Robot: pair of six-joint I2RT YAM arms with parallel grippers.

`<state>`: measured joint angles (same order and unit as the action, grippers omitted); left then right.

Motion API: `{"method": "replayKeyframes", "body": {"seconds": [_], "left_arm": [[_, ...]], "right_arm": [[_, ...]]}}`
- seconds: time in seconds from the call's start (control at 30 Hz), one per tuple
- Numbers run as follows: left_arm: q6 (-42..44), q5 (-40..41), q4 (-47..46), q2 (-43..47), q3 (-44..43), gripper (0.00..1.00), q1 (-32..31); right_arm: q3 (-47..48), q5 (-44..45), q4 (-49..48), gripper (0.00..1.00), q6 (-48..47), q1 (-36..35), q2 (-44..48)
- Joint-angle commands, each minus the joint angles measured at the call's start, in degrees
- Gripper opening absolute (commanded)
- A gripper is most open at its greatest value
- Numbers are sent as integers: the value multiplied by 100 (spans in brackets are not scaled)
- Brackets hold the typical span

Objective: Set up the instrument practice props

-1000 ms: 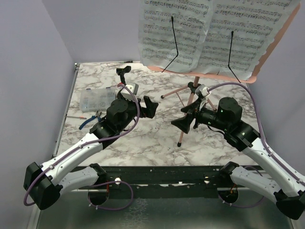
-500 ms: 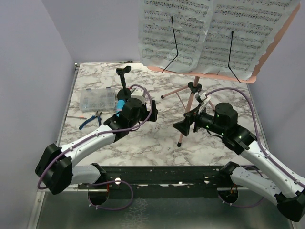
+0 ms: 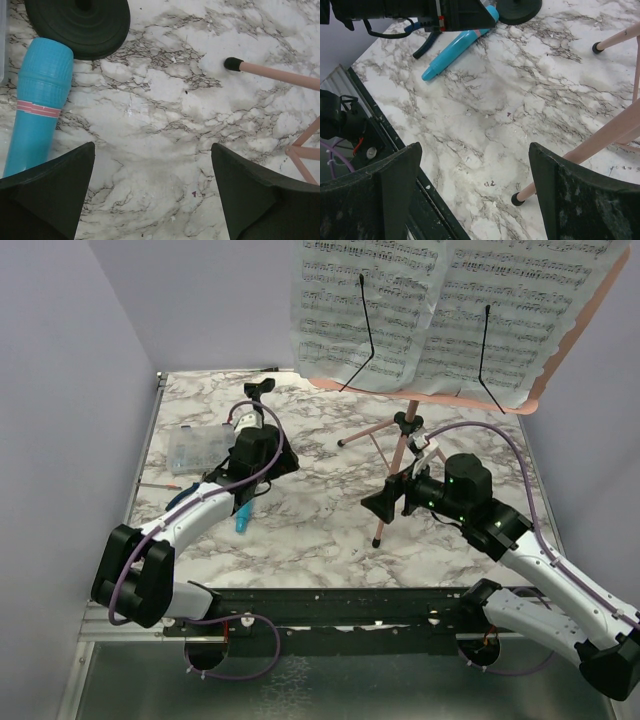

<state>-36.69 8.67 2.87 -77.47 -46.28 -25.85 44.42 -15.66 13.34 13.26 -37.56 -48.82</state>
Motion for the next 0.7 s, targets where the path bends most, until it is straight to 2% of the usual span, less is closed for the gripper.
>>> {"method": "replayKeyframes", "body": {"seconds": [0.0, 0.17, 0.5, 0.67], "left_arm": [[-474, -30, 73, 4, -216, 99, 300], [-603, 393, 73, -27, -494, 99, 569], [-102, 602, 75, -555, -1925, 99, 854], [-126, 960, 80, -743, -2352, 99, 959]], "right_arm": [[-66, 152, -43, 92, -50, -32, -64], [-11, 173, -34, 92, -94, -32, -132], [25, 147, -52, 93, -152, -32, -159], [46, 199, -2, 93, -160, -32, -124]]}}
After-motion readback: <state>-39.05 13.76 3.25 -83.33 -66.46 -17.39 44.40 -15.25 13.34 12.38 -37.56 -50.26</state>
